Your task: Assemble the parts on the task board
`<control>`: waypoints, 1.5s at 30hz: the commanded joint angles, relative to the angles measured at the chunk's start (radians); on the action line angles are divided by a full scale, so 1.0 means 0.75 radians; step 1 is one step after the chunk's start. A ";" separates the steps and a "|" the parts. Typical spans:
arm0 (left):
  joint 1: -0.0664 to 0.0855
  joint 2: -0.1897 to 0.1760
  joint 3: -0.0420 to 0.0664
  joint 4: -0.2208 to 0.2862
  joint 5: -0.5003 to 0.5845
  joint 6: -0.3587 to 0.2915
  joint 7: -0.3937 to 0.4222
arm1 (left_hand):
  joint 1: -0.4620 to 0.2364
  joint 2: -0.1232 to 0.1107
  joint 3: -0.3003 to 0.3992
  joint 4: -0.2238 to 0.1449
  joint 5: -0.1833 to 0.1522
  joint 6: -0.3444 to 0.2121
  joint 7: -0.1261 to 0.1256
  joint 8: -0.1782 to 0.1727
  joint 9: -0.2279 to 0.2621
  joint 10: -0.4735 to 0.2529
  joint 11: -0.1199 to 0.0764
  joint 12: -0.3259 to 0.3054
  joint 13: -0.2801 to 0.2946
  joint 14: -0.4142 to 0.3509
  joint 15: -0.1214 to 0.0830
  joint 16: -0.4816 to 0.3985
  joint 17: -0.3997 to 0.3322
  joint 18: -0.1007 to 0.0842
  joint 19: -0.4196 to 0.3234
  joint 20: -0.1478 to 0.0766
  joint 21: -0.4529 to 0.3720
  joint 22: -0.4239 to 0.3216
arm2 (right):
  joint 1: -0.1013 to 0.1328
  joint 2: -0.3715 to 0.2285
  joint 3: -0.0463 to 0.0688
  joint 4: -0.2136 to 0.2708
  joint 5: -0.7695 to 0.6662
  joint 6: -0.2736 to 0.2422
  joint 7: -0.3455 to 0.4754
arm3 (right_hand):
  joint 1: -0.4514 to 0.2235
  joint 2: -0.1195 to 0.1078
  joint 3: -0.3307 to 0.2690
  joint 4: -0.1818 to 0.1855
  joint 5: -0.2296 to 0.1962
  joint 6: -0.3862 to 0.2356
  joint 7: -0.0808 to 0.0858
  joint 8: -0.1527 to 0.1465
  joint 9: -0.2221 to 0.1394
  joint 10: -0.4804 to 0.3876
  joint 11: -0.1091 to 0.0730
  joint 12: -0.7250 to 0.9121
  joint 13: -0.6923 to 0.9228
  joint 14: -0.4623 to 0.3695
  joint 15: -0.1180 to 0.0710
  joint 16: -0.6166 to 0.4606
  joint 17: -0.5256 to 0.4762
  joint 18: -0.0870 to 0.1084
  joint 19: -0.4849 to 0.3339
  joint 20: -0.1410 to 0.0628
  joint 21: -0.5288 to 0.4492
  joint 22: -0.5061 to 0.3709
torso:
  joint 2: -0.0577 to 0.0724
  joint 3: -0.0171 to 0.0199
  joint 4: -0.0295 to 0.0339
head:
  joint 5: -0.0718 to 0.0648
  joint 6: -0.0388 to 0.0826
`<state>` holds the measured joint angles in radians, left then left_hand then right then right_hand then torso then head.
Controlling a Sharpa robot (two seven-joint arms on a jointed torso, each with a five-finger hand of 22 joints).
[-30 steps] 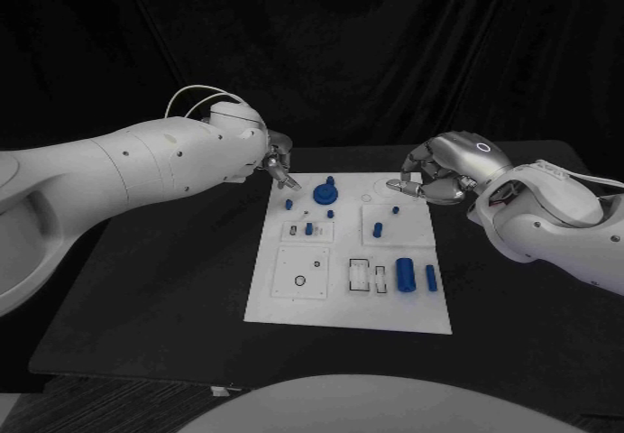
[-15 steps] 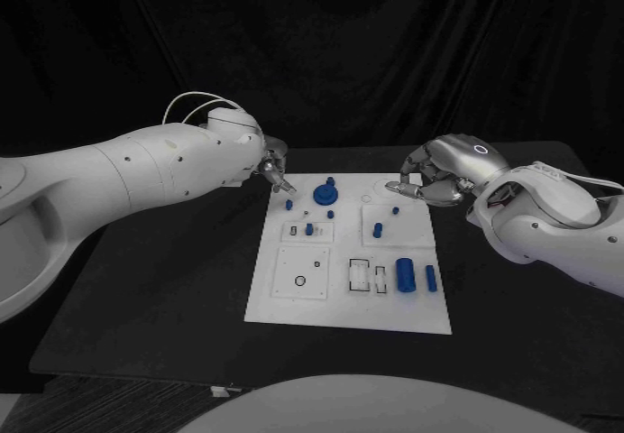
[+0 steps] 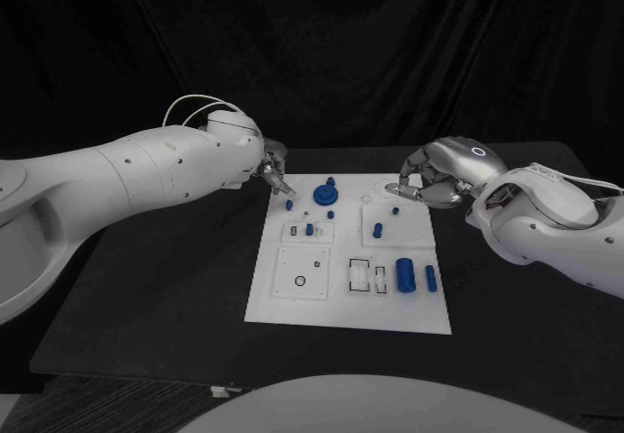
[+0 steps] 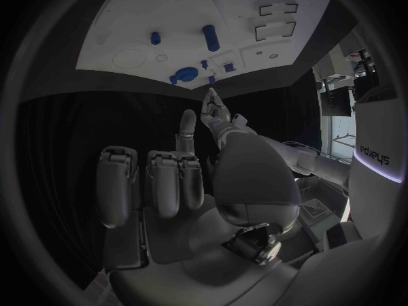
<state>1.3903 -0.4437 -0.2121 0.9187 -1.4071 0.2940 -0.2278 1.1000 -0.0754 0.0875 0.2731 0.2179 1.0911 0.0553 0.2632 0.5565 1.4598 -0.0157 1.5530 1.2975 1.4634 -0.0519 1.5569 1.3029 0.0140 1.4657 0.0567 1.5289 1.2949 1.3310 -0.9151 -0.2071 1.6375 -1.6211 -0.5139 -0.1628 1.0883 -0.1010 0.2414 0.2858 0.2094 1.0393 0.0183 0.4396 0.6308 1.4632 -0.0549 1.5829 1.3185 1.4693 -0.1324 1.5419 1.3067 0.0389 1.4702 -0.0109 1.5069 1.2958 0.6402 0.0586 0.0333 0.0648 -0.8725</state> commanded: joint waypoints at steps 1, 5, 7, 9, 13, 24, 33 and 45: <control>-0.005 0.005 0.001 0.005 -0.005 0.018 0.034 | -0.004 0.013 0.014 0.008 -0.008 -0.024 -0.004 -0.012 0.027 0.148 -0.002 0.024 0.364 0.143 -0.014 0.019 0.357 0.000 0.092 -0.010 -0.007 0.344 | -0.004 0.001 0.001 -0.001 -0.002 0.009 -0.029 | 0.014 0.016 0.026 0.005 0.042 -0.020 -0.003 0.004 0.022 0.143 0.009 -0.016 0.336 0.113 0.014 -0.011 0.238 -0.028 0.084 0.005 -0.001 0.335 | -0.001 0.0006 0.0003 | -0.001 0.000; -0.011 0.012 0.001 0.006 -0.005 0.019 0.038 | -0.002 0.017 0.016 0.007 -0.006 -0.024 -0.004 -0.014 0.029 0.148 -0.002 0.024 0.364 0.143 -0.013 0.019 0.357 0.000 0.091 -0.010 -0.009 0.343 | -0.004 0.004 0.001 -0.004 -0.002 0.012 -0.030 | 0.014 0.016 0.026 0.005 0.042 -0.020 -0.003 0.004 0.022 0.143 0.009 -0.016 0.336 0.113 0.014 -0.011 0.238 -0.028 0.084 0.005 -0.001 0.335 | -0.001 0.0001 0.0005 | -0.005 0.000; -0.015 0.016 0.001 0.003 -0.005 0.021 0.040 | 0.000 0.018 0.017 0.007 -0.005 -0.024 -0.004 -0.015 0.030 0.148 -0.002 0.024 0.364 0.143 -0.013 0.019 0.357 0.000 0.091 -0.009 -0.009 0.343 | -0.005 0.006 0.001 -0.006 -0.002 0.013 -0.030 | 0.014 0.016 0.026 0.005 0.042 -0.020 -0.003 0.004 0.022 0.143 0.009 -0.016 0.336 0.113 0.014 -0.011 0.238 -0.028 0.084 0.005 -0.001 0.335 | -0.002 -0.0001 -0.0001 | -0.005 0.000; -0.018 0.019 0.001 -0.001 -0.005 0.021 0.041 | 0.004 0.020 0.018 0.004 0.001 -0.024 -0.004 -0.017 0.032 0.148 -0.001 0.024 0.364 0.143 -0.012 0.019 0.357 0.000 0.090 -0.009 -0.010 0.342 | -0.005 0.006 0.001 -0.006 -0.002 0.015 -0.031 | 0.014 0.016 0.026 0.005 0.042 -0.020 -0.003 0.004 0.022 0.143 0.009 -0.016 0.336 0.113 0.014 -0.011 0.238 -0.028 0.084 0.005 -0.001 0.335 | -0.002 0.0000 -0.0004 | -0.005 0.000; -0.023 0.022 0.001 -0.006 -0.005 0.021 0.041 | 0.006 0.022 0.019 0.003 0.005 -0.024 -0.004 -0.019 0.034 0.148 -0.001 0.024 0.364 0.143 -0.012 0.019 0.357 0.001 0.089 -0.008 -0.011 0.342 | -0.006 0.008 0.001 -0.007 -0.002 0.017 -0.031 | 0.014 0.016 0.026 0.005 0.042 -0.020 -0.003 0.004 0.022 0.143 0.009 -0.016 0.336 0.113 0.014 -0.011 0.238 -0.028 0.084 0.005 -0.001 0.335 | -0.002 0.0003 -0.0003 | -0.004 0.000; -0.033 0.029 0.001 -0.012 -0.005 0.013 0.030 | 0.016 0.022 0.021 -0.004 0.019 -0.024 -0.004 -0.024 0.039 0.148 -0.001 0.024 0.364 0.143 -0.011 0.019 0.357 0.001 0.088 -0.007 -0.012 0.342 | -0.009 0.012 0.001 -0.010 -0.002 0.026 -0.032 | 0.014 0.018 0.027 0.006 0.042 -0.020 -0.002 0.003 0.023 0.143 0.009 -0.016 0.336 0.113 0.015 -0.012 0.236 -0.028 0.083 0.005 -0.003 0.334 | -0.002 0.0002 -0.0004 | -0.004 0.000; -0.036 0.027 0.001 -0.006 -0.005 0.031 0.020 | 0.026 0.024 0.023 -0.011 0.041 -0.022 -0.004 -0.030 0.047 0.148 -0.001 0.024 0.364 0.143 -0.011 0.019 0.357 0.002 0.086 -0.006 -0.015 0.340 | -0.011 0.013 0.001 -0.013 -0.002 0.033 -0.034 | 0.014 0.018 0.027 0.006 0.042 -0.020 -0.002 0.003 0.023 0.143 0.009 -0.016 0.336 0.113 0.015 -0.012 0.236 -0.028 0.083 0.005 -0.003 0.334 | -0.003 0.0001 0.0010 | -0.010 0.000; -0.040 0.035 0.001 -0.015 -0.005 0.040 0.022 | 0.052 0.030 0.035 -0.031 0.103 -0.022 -0.005 -0.046 0.065 0.148 -0.002 0.024 0.364 0.143 -0.011 0.019 0.357 0.003 0.083 -0.005 -0.018 0.339 | -0.015 0.016 0.001 -0.017 -0.002 0.039 -0.029 | 0.013 0.018 0.027 0.007 0.043 -0.019 -0.001 0.002 0.024 0.143 0.010 -0.016 0.336 0.113 0.015 -0.012 0.235 -0.028 0.083 0.006 -0.003 0.334 | -0.004 0.0005 0.0002 | -0.014 0.000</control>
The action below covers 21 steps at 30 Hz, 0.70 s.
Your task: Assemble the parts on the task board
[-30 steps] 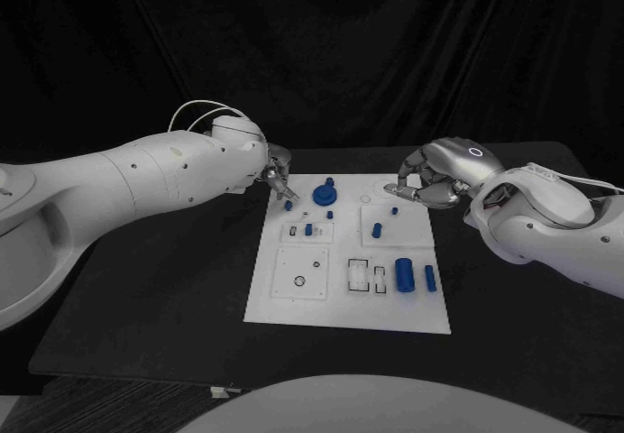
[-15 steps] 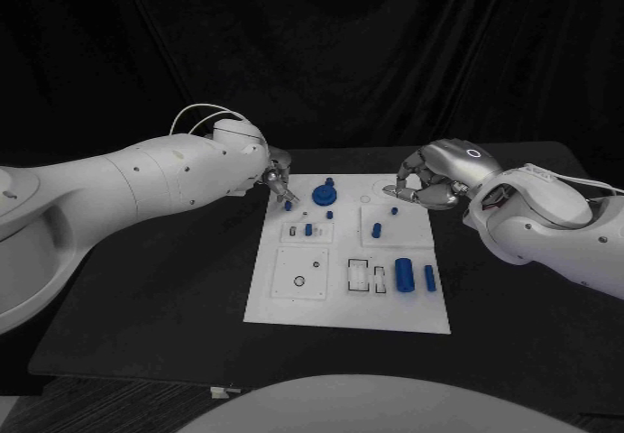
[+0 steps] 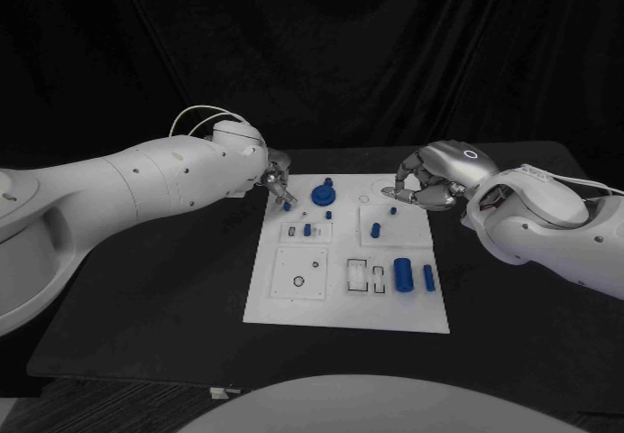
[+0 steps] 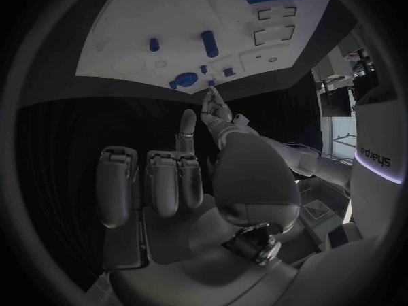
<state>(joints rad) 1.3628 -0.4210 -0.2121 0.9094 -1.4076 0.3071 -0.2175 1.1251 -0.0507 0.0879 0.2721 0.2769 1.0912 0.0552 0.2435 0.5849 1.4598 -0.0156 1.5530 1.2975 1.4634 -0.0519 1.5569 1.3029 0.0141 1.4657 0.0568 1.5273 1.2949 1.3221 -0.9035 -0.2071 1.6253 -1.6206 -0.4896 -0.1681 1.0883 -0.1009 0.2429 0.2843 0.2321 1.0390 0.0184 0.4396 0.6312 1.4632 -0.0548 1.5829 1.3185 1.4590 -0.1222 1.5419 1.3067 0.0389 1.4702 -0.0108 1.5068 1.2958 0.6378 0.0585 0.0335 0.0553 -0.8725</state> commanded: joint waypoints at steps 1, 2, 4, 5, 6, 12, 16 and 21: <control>-0.004 0.006 0.001 -0.004 -0.004 0.024 0.008 | 0.019 -0.003 0.035 -0.030 0.024 -0.022 -0.005 -0.020 0.027 0.148 -0.002 0.024 0.364 0.143 -0.011 0.019 0.357 0.003 0.083 -0.005 -0.016 0.339 | -0.003 0.001 0.001 0.000 -0.002 0.006 -0.021 | 0.013 0.018 0.025 0.009 0.012 -0.019 -0.001 0.002 0.024 0.143 0.010 -0.016 0.336 0.126 0.001 -0.012 0.235 -0.028 0.083 0.006 -0.003 0.335 | 0.000 0.0007 -0.0001 | -0.002 0.000; -0.004 0.006 0.001 -0.004 -0.004 0.025 0.008 | 0.023 -0.002 0.037 -0.033 0.029 -0.021 -0.006 -0.021 0.029 0.148 -0.002 0.024 0.364 0.143 -0.012 0.019 0.357 0.004 0.081 -0.005 -0.019 0.338 | -0.004 0.001 0.001 0.000 -0.002 0.006 -0.020 | 0.013 0.018 0.025 0.009 0.012 -0.019 -0.001 0.002 0.024 0.143 0.010 -0.016 0.336 0.126 0.001 -0.012 0.235 -0.028 0.083 0.006 -0.003 0.335 | 0.000 0.0007 0.0001 | -0.002 0.000; -0.005 0.008 0.001 -0.006 -0.004 0.027 0.009 | 0.027 -0.001 0.039 -0.037 0.033 -0.021 -0.006 -0.023 0.031 0.148 -0.002 0.024 0.364 0.143 -0.012 0.019 0.357 0.004 0.081 -0.006 -0.019 0.338 | -0.004 0.001 0.001 0.000 -0.002 0.005 -0.018 | 0.013 0.018 0.025 0.009 0.012 -0.019 -0.001 0.002 0.024 0.143 0.010 -0.016 0.336 0.126 0.001 -0.012 0.235 -0.028 0.083 0.006 -0.003 0.335 | 0.000 0.0007 0.0003 | -0.004 0.000; -0.005 0.008 0.001 -0.007 -0.004 0.029 0.009 | 0.031 0.000 0.042 -0.040 0.036 -0.021 -0.006 -0.024 0.032 0.148 -0.002 0.024 0.364 0.143 -0.012 0.019 0.357 0.004 0.081 -0.006 -0.020 0.338 | -0.004 0.001 0.001 0.001 -0.002 0.005 -0.018 | 0.013 0.018 0.025 0.009 0.012 -0.018 -0.001 0.002 0.024 0.143 0.010 -0.016 0.336 0.126 0.002 -0.013 0.235 -0.027 0.083 0.006 -0.004 0.334 | 0.000 0.0005 -0.0001 | -0.004 0.000; -0.006 0.009 0.001 -0.008 -0.004 0.030 0.009 | 0.035 0.001 0.044 -0.043 0.040 -0.021 -0.007 -0.026 0.034 0.148 -0.003 0.024 0.364 0.143 -0.012 0.019 0.357 0.004 0.080 -0.006 -0.020 0.338 | -0.004 0.002 0.001 0.001 -0.002 0.004 -0.017 | 0.013 0.018 0.025 0.009 0.012 -0.018 -0.001 0.002 0.024 0.143 0.010 -0.016 0.336 0.126 0.002 -0.013 0.235 -0.027 0.083 0.006 -0.004 0.334 | 0.000 0.0005 -0.0005 | -0.004 0.000; -0.009 0.012 0.001 -0.013 -0.004 0.037 0.010 | 0.038 0.002 0.047 -0.046 0.046 -0.021 -0.007 -0.028 0.036 0.148 -0.003 0.024 0.364 0.143 -0.012 0.019 0.357 0.004 0.080 -0.006 -0.021 0.337 | -0.004 0.001 0.001 0.001 -0.002 0.005 -0.017 | 0.013 0.018 0.025 0.009 0.012 -0.018 -0.001 0.002 0.024 0.143 0.010 -0.016 0.336 0.126 0.002 -0.013 0.235 -0.027 0.083 0.006 -0.004 0.334 | 0.000 0.0006 -0.0006 | -0.003 0.000; -0.012 0.015 0.001 -0.017 -0.004 0.045 0.008 | 0.040 0.003 0.048 -0.048 0.049 -0.021 -0.007 -0.029 0.037 0.148 -0.003 0.024 0.364 0.143 -0.012 0.019 0.357 0.005 0.078 -0.006 -0.023 0.337 | -0.004 0.001 0.001 0.000 -0.002 0.007 -0.017 | 0.013 0.018 0.025 0.009 0.012 -0.018 -0.001 0.002 0.024 0.143 0.010 -0.016 0.336 0.126 0.002 -0.013 0.235 -0.027 0.083 0.006 -0.004 0.334 | 0.000 0.0006 -0.0003 | -0.004 0.000; -0.016 0.016 0.001 -0.020 -0.004 0.052 0.006 | 0.041 0.003 0.049 -0.049 0.052 -0.023 -0.006 -0.031 0.037 0.148 -0.003 0.024 0.364 0.143 -0.012 0.019 0.357 0.006 0.075 -0.006 -0.027 0.335 | -0.004 0.003 0.001 -0.002 -0.002 0.010 -0.017 | 0.013 0.018 0.025 0.009 0.012 -0.018 -0.001 0.002 0.024 0.143 0.010 -0.016 0.336 0.126 0.002 -0.013 0.235 -0.027 0.083 0.006 -0.004 0.334 | 0.000 0.0007 -0.0002 | -0.004 0.000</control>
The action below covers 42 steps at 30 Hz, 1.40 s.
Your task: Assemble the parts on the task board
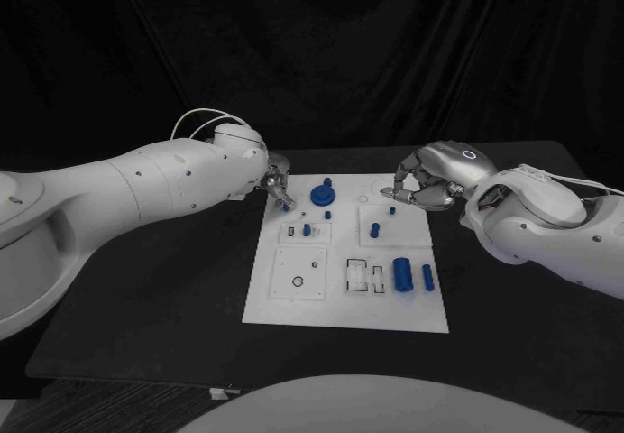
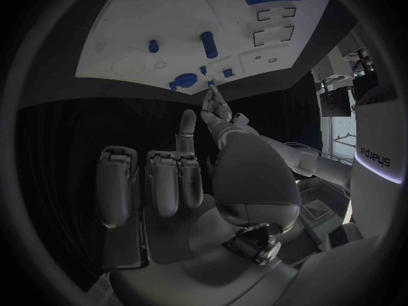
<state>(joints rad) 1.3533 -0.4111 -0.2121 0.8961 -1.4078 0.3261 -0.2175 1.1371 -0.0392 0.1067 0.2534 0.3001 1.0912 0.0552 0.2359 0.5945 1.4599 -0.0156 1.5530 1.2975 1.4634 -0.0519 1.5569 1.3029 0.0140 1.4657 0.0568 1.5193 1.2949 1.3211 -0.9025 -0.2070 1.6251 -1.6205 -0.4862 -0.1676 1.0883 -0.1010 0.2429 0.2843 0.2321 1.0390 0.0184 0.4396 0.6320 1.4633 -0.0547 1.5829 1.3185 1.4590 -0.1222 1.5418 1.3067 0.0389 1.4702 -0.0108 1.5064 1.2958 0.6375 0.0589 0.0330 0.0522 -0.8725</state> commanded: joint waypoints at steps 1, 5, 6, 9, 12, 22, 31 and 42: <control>-0.004 0.003 0.001 -0.002 -0.004 0.028 0.006 | 0.025 -0.012 0.024 -0.025 0.021 -0.023 -0.006 -0.021 0.025 0.148 -0.003 0.024 0.364 0.143 -0.012 0.019 0.357 0.006 0.075 -0.006 -0.016 0.335 | -0.003 0.002 0.001 -0.002 -0.002 0.005 -0.018 | 0.013 0.018 0.025 0.009 0.012 -0.018 -0.001 0.002 0.023 0.143 0.010 -0.016 0.336 0.126 0.002 -0.013 0.235 -0.027 0.083 0.006 -0.003 0.334 | 0.000 0.0002 0.0004 | 0.001 0.000; -0.006 0.002 0.001 -0.001 -0.004 0.032 0.005 | 0.028 -0.012 0.026 -0.027 0.025 -0.024 -0.006 -0.024 0.026 0.148 -0.002 0.024 0.364 0.143 -0.012 0.019 0.357 0.006 0.074 -0.006 -0.017 0.335 | -0.003 0.003 0.001 -0.004 -0.002 0.006 -0.018 | 0.013 0.018 0.025 0.009 0.012 -0.018 -0.001 0.002 0.023 0.143 0.010 -0.016 0.336 0.126 0.002 -0.013 0.235 -0.027 0.083 0.006 -0.003 0.334 | 0.000 0.0001 0.0002 | 0.000 0.000; -0.006 0.002 0.001 -0.001 -0.004 0.032 0.005 | 0.028 -0.012 0.026 -0.027 0.025 -0.024 -0.006 -0.024 0.026 0.148 -0.002 0.024 0.364 0.143 -0.012 0.019 0.357 0.006 0.074 -0.006 -0.017 0.335 | -0.003 0.003 0.001 -0.005 -0.002 0.006 -0.018 | 0.013 0.018 0.025 0.009 0.012 -0.018 -0.001 0.002 0.023 0.143 0.010 -0.016 0.336 0.126 0.002 -0.013 0.235 -0.027 0.083 0.006 -0.003 0.334 | 0.000 0.0000 0.0002 | 0.000 0.000; -0.008 0.002 0.001 -0.001 -0.004 0.034 0.007 | 0.036 -0.010 0.032 -0.035 0.032 -0.024 -0.006 -0.028 0.028 0.148 -0.003 0.024 0.364 0.143 -0.012 0.019 0.357 0.006 0.073 -0.006 -0.019 0.335 | -0.003 0.003 0.001 -0.006 -0.002 0.008 -0.018 | 0.013 0.019 0.026 0.009 0.012 -0.017 -0.001 0.002 0.024 0.143 0.010 -0.016 0.336 0.126 0.002 -0.013 0.233 -0.027 0.082 0.006 -0.005 0.334 | 0.000 -0.0002 0.0003 | 0.001 0.000; -0.009 0.003 0.001 -0.004 -0.004 0.032 0.010 | 0.045 -0.007 0.041 -0.044 0.035 -0.024 -0.007 -0.032 0.031 0.148 -0.003 0.024 0.364 0.143 -0.012 0.019 0.357 0.006 0.074 -0.006 -0.018 0.335 | -0.003 0.004 0.001 -0.006 -0.002 0.008 -0.018 | 0.013 0.020 0.026 0.009 0.012 -0.017 -0.001 0.002 0.024 0.143 0.010 -0.016 0.336 0.126 0.002 -0.014 0.233 -0.027 0.082 0.006 -0.005 0.334 | 0.000 -0.0002 0.0000 | 0.002 0.000; -0.013 0.003 0.001 -0.008 -0.004 0.028 0.029 | 0.083 -0.007 0.110 -0.092 0.087 -0.015 -0.013 -0.050 0.053 0.148 -0.008 0.024 0.364 0.143 -0.016 0.019 0.357 0.007 0.073 -0.009 -0.019 0.334 | -0.004 0.006 0.001 -0.010 -0.002 0.012 -0.019 | 0.012 0.021 0.026 0.009 0.012 -0.016 -0.001 0.001 0.025 0.143 0.010 -0.016 0.336 0.125 0.002 -0.015 0.230 -0.026 0.080 0.006 -0.007 0.333 | -0.001 -0.0001 0.0007 | 0.001 0.000; -0.016 0.005 0.001 -0.011 -0.004 0.030 0.058 | 0.114 -0.015 0.199 -0.156 0.170 -0.006 -0.018 -0.062 0.085 0.148 -0.013 0.024 0.364 0.143 -0.020 0.019 0.357 0.007 0.073 -0.014 -0.020 0.334 | -0.005 0.007 0.001 -0.012 -0.002 0.018 -0.022 | 0.012 0.021 0.026 0.009 0.012 -0.016 -0.001 0.001 0.025 0.143 0.010 -0.016 0.336 0.125 0.002 -0.015 0.229 -0.026 0.079 0.007 -0.009 0.332 | 0.000 -0.0001 0.0001 | 0.002 0.000; -0.020 0.005 0.001 -0.013 -0.004 0.017 0.106 | 0.150 -0.006 0.326 -0.238 0.214 0.008 -0.020 -0.054 0.138 0.148 -0.017 0.024 0.364 0.143 -0.024 0.019 0.357 0.007 0.073 -0.018 -0.020 0.334 | -0.012 0.008 0.001 -0.016 -0.002 0.030 -0.026 | 0.013 0.026 0.028 0.008 0.007 -0.013 -0.001 0.001 0.027 0.143 0.010 -0.016 0.336 0.124 0.003 -0.018 0.223 -0.025 0.077 0.007 -0.013 0.331 | -0.001 -0.0001 -0.0004 | 0.002 0.000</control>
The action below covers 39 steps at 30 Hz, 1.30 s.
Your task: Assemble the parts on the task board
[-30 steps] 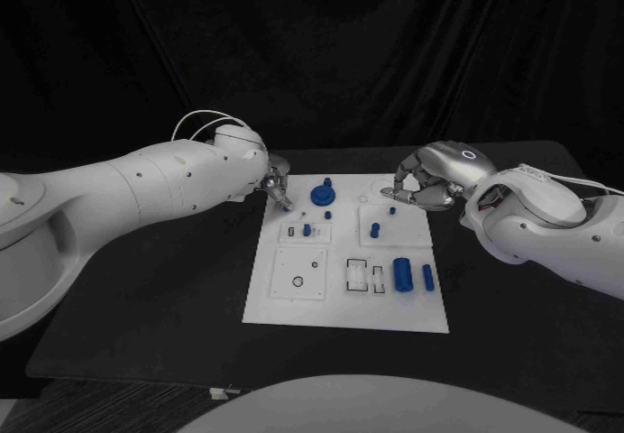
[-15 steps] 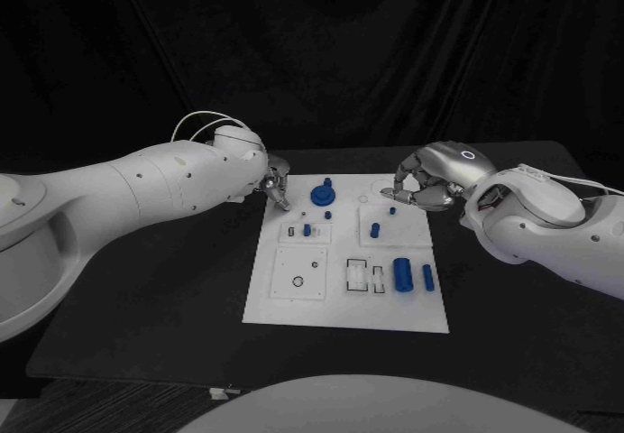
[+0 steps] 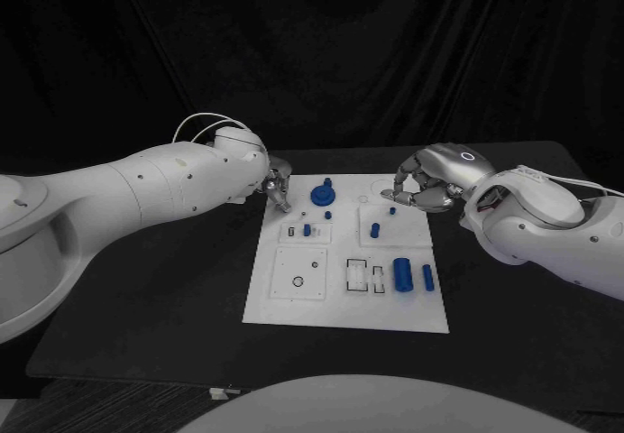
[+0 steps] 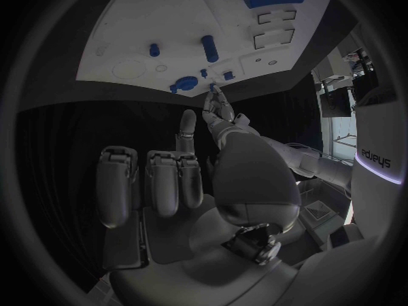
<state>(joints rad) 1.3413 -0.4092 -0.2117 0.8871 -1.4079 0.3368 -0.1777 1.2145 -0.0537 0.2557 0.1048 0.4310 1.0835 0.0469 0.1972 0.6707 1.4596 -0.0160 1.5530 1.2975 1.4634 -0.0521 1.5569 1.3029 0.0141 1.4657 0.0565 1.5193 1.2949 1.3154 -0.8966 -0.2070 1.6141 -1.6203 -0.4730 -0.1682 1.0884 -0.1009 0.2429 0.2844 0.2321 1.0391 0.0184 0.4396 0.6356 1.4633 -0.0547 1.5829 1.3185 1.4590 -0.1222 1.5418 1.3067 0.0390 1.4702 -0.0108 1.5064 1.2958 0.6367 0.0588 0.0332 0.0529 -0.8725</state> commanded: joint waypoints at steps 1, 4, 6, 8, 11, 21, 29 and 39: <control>-0.005 0.002 0.001 -0.002 -0.004 0.001 0.056 | 0.047 0.014 0.133 -0.043 0.040 0.020 -0.009 -0.001 0.039 0.148 -0.016 0.024 0.364 0.143 -0.024 0.019 0.357 0.007 0.072 -0.018 -0.021 0.334 | -0.006 0.000 0.001 -0.002 -0.003 0.014 -0.026 | 0.013 0.026 0.028 0.008 0.007 -0.013 -0.001 0.001 0.022 0.143 0.010 -0.016 0.336 0.124 0.002 -0.018 0.223 -0.025 0.077 0.007 -0.013 0.330 | 0.001 0.0001 -0.0005 | 0.001 0.000; -0.005 -0.001 0.001 0.000 -0.004 -0.004 0.062 | 0.051 0.020 0.157 -0.056 0.043 0.029 -0.010 0.006 0.052 0.148 -0.016 0.024 0.364 0.143 -0.024 0.019 0.357 0.007 0.073 -0.018 -0.020 0.334 | -0.008 0.000 0.001 -0.004 -0.003 0.018 -0.027 | 0.013 0.026 0.028 0.008 0.007 -0.013 -0.001 0.001 0.022 0.143 0.010 -0.016 0.336 0.124 0.002 -0.018 0.223 -0.025 0.077 0.007 -0.013 0.330 | 0.000 0.0001 -0.0003 | 0.001 0.000; -0.006 -0.004 0.001 0.003 -0.004 -0.011 0.064 | 0.050 0.022 0.169 -0.060 0.045 0.033 -0.010 0.010 0.058 0.148 -0.016 0.024 0.364 0.143 -0.025 0.019 0.357 0.006 0.074 -0.018 -0.019 0.335 | -0.009 0.000 0.001 -0.005 -0.003 0.021 -0.028 | 0.013 0.026 0.028 0.008 0.007 -0.013 -0.001 0.001 0.022 0.143 0.010 -0.016 0.336 0.124 0.002 -0.018 0.223 -0.025 0.077 0.007 -0.013 0.330 | 0.000 0.0001 -0.0003 | 0.001 0.000; -0.006 -0.008 0.001 0.010 -0.004 -0.022 0.065 | 0.048 0.025 0.177 -0.062 0.046 0.038 -0.011 0.013 0.063 0.148 -0.016 0.024 0.364 0.143 -0.025 0.019 0.357 0.006 0.074 -0.018 -0.018 0.335 | -0.010 0.000 0.001 -0.006 -0.002 0.024 -0.029 | 0.013 0.026 0.028 0.008 0.007 -0.013 -0.001 0.001 0.022 0.143 0.010 -0.016 0.336 0.124 0.002 -0.018 0.223 -0.025 0.077 0.007 -0.013 0.330 | 0.001 0.0002 0.0000 | 0.002 0.000; -0.006 -0.021 0.001 0.031 -0.004 -0.049 0.063 | 0.041 0.027 0.195 -0.066 0.049 0.049 -0.013 0.019 0.072 0.148 -0.019 0.024 0.364 0.143 -0.027 0.019 0.357 0.005 0.078 -0.019 -0.014 0.336 | -0.011 0.000 0.001 -0.007 -0.002 0.028 -0.030 | 0.015 0.027 0.030 0.007 0.005 -0.012 -0.002 0.001 0.023 0.143 0.010 -0.016 0.336 0.123 0.003 -0.019 0.220 -0.024 0.075 0.007 -0.017 0.329 | 0.001 0.0003 0.0000 | 0.006 0.000; 0.007 -0.128 0.001 0.194 -0.004 -0.174 -0.028 | 0.033 0.016 0.259 -0.102 0.059 0.061 -0.017 0.024 0.095 0.148 -0.022 0.024 0.364 0.143 -0.033 0.019 0.357 0.003 0.083 -0.025 -0.008 0.339 | -0.012 -0.009 0.001 -0.003 -0.002 0.043 -0.036 | 0.024 0.030 0.034 0.004 0.004 -0.011 -0.003 0.000 0.025 0.143 0.009 -0.016 0.336 0.122 0.002 -0.022 0.214 -0.023 0.073 0.008 -0.020 0.328 | 0.000 0.0003 -0.0001 | 0.007 0.000; 0.067 -0.293 0.001 0.400 0.377 -0.254 -0.185 | 0.019 0.013 0.290 -0.116 0.077 0.062 -0.014 0.022 0.103 0.148 -0.026 0.024 0.364 0.143 -0.036 0.019 0.357 0.003 0.084 -0.028 -0.009 0.338 | -0.012 -0.015 0.001 0.004 -0.002 0.041 -0.029 | 0.029 0.028 0.035 0.003 0.008 -0.010 -0.005 -0.001 0.027 0.143 0.008 -0.016 0.336 0.122 0.002 -0.022 0.215 -0.023 0.073 0.008 -0.020 0.328 | -0.001 0.0010 0.0022 | 0.003 0.000; 0.116 -0.424 0.000 0.599 0.583 -0.113 -0.408 | -0.005 0.024 0.306 -0.114 0.070 0.058 -0.014 0.021 0.111 0.148 -0.024 0.024 0.364 0.143 -0.035 0.019 0.357 0.010 0.068 -0.028 -0.031 0.330 | -0.012 -0.013 0.001 0.001 0.028 0.059 -0.036 | 0.040 0.029 0.039 0.001 0.017 -0.007 -0.006 -0.002 0.030 0.143 0.007 -0.016 0.336 0.122 0.001 -0.024 0.211 -0.022 0.071 0.007 -0.023 0.327 | -0.007 0.0085 -0.0009 | 0.021 0.000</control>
<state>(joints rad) 1.4250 -0.7248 -0.2120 1.3245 -1.0707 0.1958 -0.3876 1.2054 -0.0458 0.3291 0.0563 0.4309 1.0992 0.0629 0.1972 0.6905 1.4646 -0.0217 1.5530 1.2974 1.4513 -0.0645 1.5569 1.3029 0.0141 1.4552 0.0358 1.5077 1.2949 1.3089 -0.9069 -0.2073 1.6149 -1.6119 -0.4414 -0.1737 1.0989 -0.0905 0.2429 0.2843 0.2322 1.0394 0.0182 0.4395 0.6409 1.4633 -0.0548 1.5829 1.3185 1.4590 -0.1222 1.5411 1.3067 0.0390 1.4702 -0.0108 1.5062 1.2958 0.6334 0.0624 0.0335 0.0662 -0.8725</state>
